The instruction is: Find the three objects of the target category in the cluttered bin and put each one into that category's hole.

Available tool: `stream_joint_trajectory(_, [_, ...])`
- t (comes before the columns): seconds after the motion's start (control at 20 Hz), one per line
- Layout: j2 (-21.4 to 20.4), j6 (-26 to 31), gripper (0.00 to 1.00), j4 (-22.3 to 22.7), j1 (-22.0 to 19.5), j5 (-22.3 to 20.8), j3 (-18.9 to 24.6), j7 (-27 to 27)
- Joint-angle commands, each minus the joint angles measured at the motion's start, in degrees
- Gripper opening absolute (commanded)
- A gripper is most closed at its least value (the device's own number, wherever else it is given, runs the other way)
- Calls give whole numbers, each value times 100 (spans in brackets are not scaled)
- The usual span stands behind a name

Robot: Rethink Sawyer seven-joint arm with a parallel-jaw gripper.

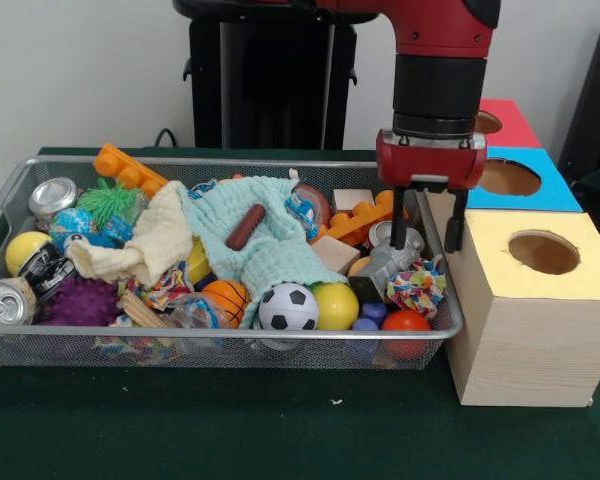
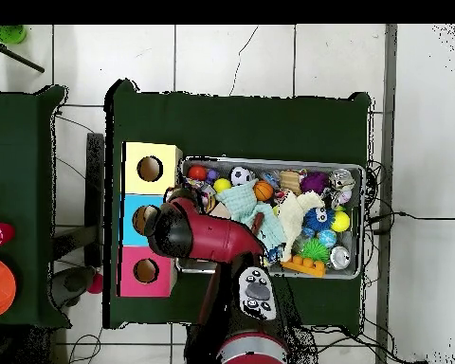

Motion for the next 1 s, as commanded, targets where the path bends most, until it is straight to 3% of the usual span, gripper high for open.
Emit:
stream_joint_trajectory(0.05, [379,193,100,-590,86,193,-31,937])
stream_joint_trajectory(0.35, [679,84,100,-742,255,43,-328,841])
stream_joint_trajectory(0.7, [842,314,100,-861,321,-131,-437,639])
stream_joint_trajectory(1.0, [950,168,100,-862,288,-163,-412,661])
